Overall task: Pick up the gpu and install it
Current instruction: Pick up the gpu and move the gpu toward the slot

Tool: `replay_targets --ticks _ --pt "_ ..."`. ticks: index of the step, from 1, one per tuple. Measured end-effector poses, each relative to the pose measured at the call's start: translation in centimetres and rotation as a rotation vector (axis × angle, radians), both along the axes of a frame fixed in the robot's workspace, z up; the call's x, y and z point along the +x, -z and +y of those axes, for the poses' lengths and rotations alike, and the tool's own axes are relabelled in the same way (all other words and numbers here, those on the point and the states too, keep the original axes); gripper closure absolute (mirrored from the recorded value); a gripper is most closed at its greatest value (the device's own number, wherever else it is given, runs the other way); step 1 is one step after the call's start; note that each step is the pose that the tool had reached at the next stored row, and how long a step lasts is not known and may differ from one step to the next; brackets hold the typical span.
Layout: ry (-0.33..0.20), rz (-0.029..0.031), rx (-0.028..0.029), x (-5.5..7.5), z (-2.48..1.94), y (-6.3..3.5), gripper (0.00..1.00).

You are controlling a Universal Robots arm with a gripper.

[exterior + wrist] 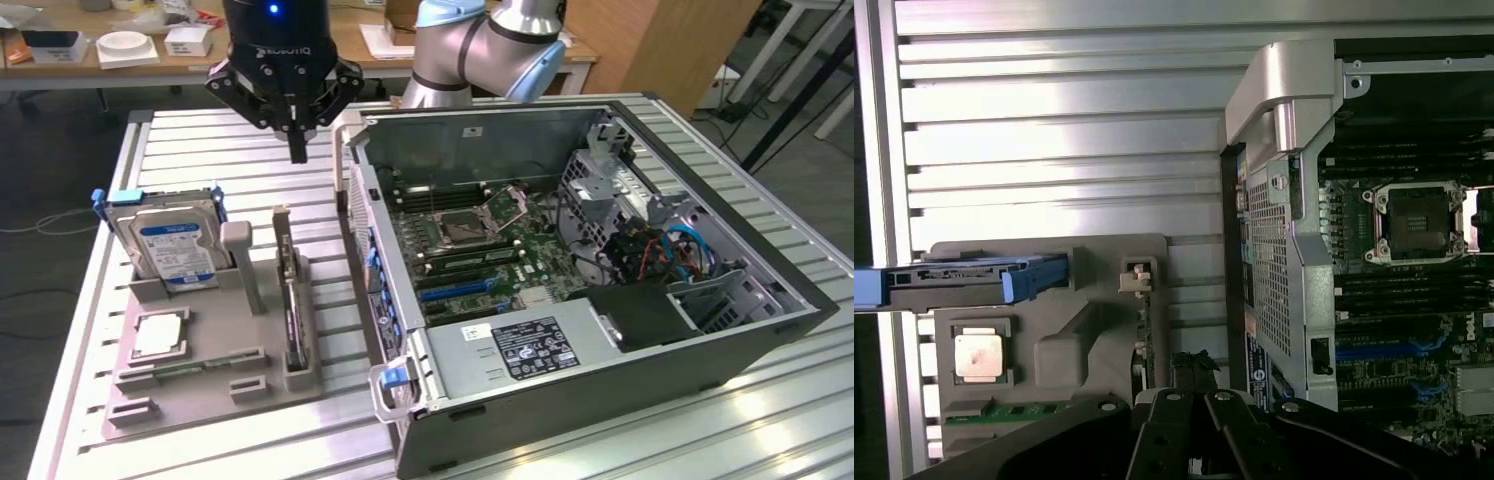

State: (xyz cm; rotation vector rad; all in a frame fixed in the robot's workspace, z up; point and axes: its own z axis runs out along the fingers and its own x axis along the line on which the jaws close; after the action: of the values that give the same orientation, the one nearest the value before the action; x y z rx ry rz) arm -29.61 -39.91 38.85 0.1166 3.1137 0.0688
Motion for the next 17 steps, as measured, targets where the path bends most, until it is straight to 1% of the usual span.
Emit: replay_targets --ticks 7,17 --pt "-0.001 0.0001 -0.0001 0.0 0.0 0.0 0.89" --pt "-0.027 0.0001 0.0 0.0 0.0 0.17 0.89"
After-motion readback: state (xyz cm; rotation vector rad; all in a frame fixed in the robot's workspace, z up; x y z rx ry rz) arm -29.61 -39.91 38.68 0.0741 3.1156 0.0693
